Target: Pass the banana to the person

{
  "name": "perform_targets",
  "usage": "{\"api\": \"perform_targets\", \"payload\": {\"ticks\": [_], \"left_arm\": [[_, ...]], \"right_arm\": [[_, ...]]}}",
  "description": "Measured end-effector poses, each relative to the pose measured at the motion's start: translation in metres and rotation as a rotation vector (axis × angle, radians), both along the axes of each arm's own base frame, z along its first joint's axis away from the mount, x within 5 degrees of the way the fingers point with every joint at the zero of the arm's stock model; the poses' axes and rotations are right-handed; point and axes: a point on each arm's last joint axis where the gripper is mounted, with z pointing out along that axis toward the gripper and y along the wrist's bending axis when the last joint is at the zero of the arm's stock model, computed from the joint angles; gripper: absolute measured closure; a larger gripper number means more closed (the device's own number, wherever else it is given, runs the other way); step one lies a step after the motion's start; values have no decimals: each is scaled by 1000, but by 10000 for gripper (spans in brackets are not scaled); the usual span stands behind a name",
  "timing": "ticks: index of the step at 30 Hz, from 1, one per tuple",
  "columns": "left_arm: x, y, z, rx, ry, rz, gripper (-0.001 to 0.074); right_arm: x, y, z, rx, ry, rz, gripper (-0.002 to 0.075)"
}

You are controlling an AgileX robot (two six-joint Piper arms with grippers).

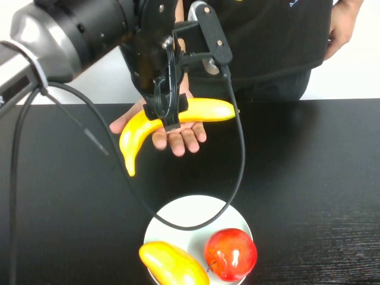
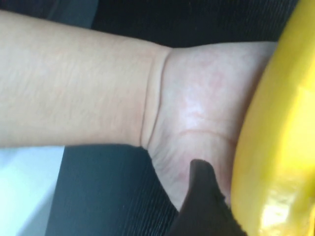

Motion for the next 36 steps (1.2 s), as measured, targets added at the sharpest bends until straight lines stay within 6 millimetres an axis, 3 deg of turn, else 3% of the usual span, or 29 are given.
{"api": "perform_targets", "payload": {"ticks": [4,7,9,12,14,18,23,29,36], "left_arm": [[-10,2,15,-36,-27,11,311],[-30,5,41,-105,-68,21,337],[-47,11,60,-171,-94,46,399],[-78,34,87,-266,-125,90,582],[-97,53,94,-298,-129,122,672],[-130,86,88,-355,-127,201,724],[-176,130,81,-568,-204,261,735],[-220,171,45,-768,-226,344,736],[-250,196,7,-1072,-242,407,736]], "right_arm": [[0,0,0,0,0,0,735],[0,0,0,0,0,0,735],[0,0,0,0,0,0,735],[0,0,0,0,0,0,735],[0,0,0,0,0,0,735],[0,0,0,0,0,0,735],[0,0,0,0,0,0,735],[0,0,0,0,0,0,735],[0,0,0,0,0,0,735]]}}
